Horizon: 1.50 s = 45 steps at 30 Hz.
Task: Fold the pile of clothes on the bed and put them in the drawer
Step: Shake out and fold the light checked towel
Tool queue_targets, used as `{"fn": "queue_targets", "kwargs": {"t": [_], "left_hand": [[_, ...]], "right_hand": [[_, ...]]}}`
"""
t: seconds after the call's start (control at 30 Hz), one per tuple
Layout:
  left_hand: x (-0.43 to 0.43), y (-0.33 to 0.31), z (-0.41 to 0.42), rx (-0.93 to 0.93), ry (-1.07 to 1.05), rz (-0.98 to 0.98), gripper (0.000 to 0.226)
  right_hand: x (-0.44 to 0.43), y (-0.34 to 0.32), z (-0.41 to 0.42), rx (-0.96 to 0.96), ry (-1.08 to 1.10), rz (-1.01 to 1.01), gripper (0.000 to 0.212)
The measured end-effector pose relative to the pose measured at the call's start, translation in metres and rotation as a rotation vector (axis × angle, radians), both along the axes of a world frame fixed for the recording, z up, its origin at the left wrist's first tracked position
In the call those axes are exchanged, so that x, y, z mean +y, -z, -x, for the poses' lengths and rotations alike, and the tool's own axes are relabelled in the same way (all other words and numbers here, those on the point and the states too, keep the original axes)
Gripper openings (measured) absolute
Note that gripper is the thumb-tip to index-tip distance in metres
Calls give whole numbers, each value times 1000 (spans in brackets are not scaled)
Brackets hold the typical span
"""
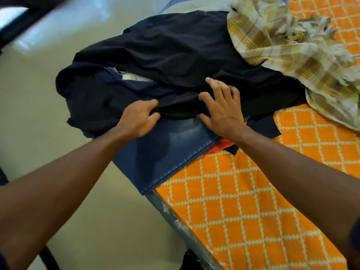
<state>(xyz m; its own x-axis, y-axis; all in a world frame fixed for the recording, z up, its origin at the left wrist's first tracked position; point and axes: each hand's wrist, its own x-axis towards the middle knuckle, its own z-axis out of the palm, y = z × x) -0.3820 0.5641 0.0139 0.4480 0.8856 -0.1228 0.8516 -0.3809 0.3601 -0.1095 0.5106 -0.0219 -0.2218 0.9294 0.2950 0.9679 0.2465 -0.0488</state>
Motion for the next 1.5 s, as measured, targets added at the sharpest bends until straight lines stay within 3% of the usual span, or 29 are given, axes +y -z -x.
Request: {"fn": "queue_targets", "kwargs": {"t": [0.07, 0.1, 0.17, 0.23, 0.33, 0.47, 0.6, 0.67, 0.73, 0.83, 0.9, 0.97, 1.03, 1.1, 1.13, 1.2, 1.27, 1.37, 1.43, 1.5], "left_hand": [[-30, -15, -9, -28, 5, 98, 22], [-44, -18, -16, -51, -2, 177, 23], [-79, -24, -33, -116, -38, 327, 25], [-106, -22, -46, -218, -109, 471, 24], [-141, -15, -49, -347, -235, 586, 21], [-160, -6, -37, -518, -226, 375, 52], [-157, -14, -32, -530, -161, 63, 31], [-154, -21, -29, -450, -101, -14, 23], [-147, -23, -32, -283, -49, -30, 23], [-134, -28, -52, -88, -122, -35, 40], [-132, -34, -71, -111, -124, 0, 62], [-140, -35, -98, -110, 13, 48, 81], [-156, -29, -127, 33, 180, 128, 107], [-171, -11, -149, 237, 292, 216, 131], [-179, 0, -157, 315, 318, 218, 137], [-186, 18, -162, 413, 296, 153, 138], [-180, 30, -163, 381, 249, 89, 128], [-156, 25, -158, 219, 244, 103, 103], [-136, 12, -155, 124, 234, 66, 83], [-117, -4, -151, 0, 180, 4, 65]], "right_hand": [[3, -14, 1, -15, -5, 112, 79], [7, -19, 2, -13, 2, 202, 83], [12, -34, 0, -47, -37, 390, 59], [11, -42, -4, -49, -106, 435, 31], [-15, -60, -10, 28, -154, 438, 20], [-64, -92, 4, 62, -187, 529, 27], [-129, -103, 43, 116, -220, 643, 44], [-156, -98, 59, 323, -204, 807, 39], [-166, -88, 51, 541, -188, 908, 51], [-158, -58, -1, 587, -165, 722, 73], [-143, -48, -43, 625, -6, 483, 63], [-124, -45, -84, 569, 198, 279, 58], [-102, -48, -109, 447, 331, 278, 73], [-81, -46, -121, 334, 402, 414, 91], [-71, -44, -124, 262, 412, 461, 90], [-55, -36, -125, 184, 408, 467, 57], [-44, -31, -128, 349, 460, 376, 29], [-40, -38, -142, 814, 638, 264, 29], [-45, -48, -167, 1132, 899, 107, 34], [-63, -57, -198, 1323, 1082, -48, 38]]}}
